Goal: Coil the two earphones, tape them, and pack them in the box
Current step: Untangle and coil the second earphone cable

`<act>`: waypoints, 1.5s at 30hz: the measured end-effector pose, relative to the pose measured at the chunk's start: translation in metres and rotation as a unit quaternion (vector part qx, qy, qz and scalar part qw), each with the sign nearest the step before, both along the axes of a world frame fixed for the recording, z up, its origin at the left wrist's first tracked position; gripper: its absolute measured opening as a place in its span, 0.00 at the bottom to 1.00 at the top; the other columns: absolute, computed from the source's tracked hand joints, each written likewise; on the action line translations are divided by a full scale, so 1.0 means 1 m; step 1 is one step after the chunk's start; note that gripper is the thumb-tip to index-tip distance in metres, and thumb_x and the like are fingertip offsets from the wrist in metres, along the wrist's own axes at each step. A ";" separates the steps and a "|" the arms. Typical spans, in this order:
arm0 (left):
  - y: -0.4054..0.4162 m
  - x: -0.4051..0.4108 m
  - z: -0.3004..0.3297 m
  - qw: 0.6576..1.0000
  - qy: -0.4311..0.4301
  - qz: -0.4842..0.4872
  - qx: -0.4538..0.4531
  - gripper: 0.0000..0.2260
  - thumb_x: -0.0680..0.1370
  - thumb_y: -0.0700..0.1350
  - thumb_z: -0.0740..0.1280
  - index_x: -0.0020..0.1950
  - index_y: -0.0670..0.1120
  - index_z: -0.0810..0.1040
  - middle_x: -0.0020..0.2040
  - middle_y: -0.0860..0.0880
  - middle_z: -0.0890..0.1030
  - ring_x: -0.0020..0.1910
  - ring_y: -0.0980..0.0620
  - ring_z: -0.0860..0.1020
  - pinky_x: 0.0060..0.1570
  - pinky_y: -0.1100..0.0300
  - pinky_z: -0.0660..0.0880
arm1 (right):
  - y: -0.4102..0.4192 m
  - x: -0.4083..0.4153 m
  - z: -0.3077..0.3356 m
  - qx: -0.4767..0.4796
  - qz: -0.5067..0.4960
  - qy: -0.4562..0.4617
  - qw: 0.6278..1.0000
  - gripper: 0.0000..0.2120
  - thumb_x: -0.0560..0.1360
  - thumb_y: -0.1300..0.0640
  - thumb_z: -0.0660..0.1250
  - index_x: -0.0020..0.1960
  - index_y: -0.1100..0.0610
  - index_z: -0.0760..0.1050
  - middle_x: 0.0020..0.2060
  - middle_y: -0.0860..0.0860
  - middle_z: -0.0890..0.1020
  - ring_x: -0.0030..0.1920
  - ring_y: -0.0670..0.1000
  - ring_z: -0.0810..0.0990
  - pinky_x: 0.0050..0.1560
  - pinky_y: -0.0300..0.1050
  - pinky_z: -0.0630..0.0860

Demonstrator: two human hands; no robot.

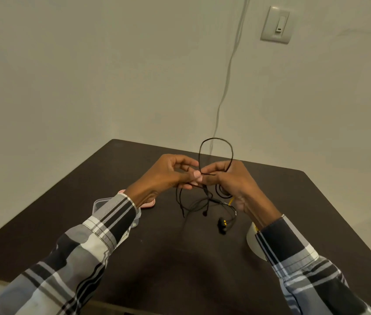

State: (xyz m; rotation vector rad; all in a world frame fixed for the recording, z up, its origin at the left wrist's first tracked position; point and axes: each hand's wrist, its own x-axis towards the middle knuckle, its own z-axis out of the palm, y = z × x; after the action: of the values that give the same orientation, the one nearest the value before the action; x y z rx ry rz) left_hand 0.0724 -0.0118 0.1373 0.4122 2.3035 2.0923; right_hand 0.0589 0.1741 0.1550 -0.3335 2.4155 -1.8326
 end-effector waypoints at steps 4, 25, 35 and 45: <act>-0.003 0.002 -0.003 0.999 -0.008 -0.020 -0.037 0.19 0.71 0.36 0.76 0.61 0.40 0.78 0.43 0.42 0.84 0.38 0.49 0.83 0.43 0.58 0.81 | 0.005 -0.006 0.004 -0.076 -0.073 0.019 0.994 0.10 0.66 0.62 0.80 0.45 0.62 0.84 0.33 0.50 0.85 0.29 0.37 0.79 0.33 0.29 0.69; -0.013 -0.005 -0.015 0.988 0.059 0.057 -0.134 0.08 0.79 0.44 0.68 0.56 0.46 0.84 0.37 0.48 0.83 0.34 0.57 0.79 0.34 0.64 0.77 | 0.029 -0.004 0.012 0.023 -0.057 0.142 0.988 0.20 0.68 0.54 0.80 0.42 0.70 0.77 0.30 0.50 0.76 0.25 0.40 0.71 0.26 0.31 0.67; -0.004 -0.004 0.007 0.981 0.086 0.131 -0.111 0.08 0.80 0.46 0.65 0.49 0.51 0.85 0.51 0.61 0.82 0.48 0.51 0.81 0.43 0.59 0.81 | 0.043 -0.007 -0.007 0.289 0.069 0.057 0.953 0.16 0.78 0.46 0.68 0.43 0.58 0.84 0.34 0.51 0.87 0.29 0.44 0.78 0.32 0.36 0.72; -0.011 0.008 0.032 0.991 0.078 0.064 -0.087 0.11 0.77 0.45 0.70 0.40 0.39 0.84 0.39 0.53 0.84 0.40 0.64 0.77 0.39 0.62 0.68 | 0.052 0.001 0.020 0.017 -0.012 0.092 0.996 0.06 0.73 0.57 0.75 0.43 0.60 0.83 0.34 0.55 0.85 0.36 0.49 0.84 0.39 0.39 0.80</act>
State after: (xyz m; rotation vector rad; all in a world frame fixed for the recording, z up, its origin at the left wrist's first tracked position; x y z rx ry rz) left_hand 0.0807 -0.0230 0.1689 0.4503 2.6428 1.9534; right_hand 0.0598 0.2263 0.1745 -0.4931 2.5762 -1.8434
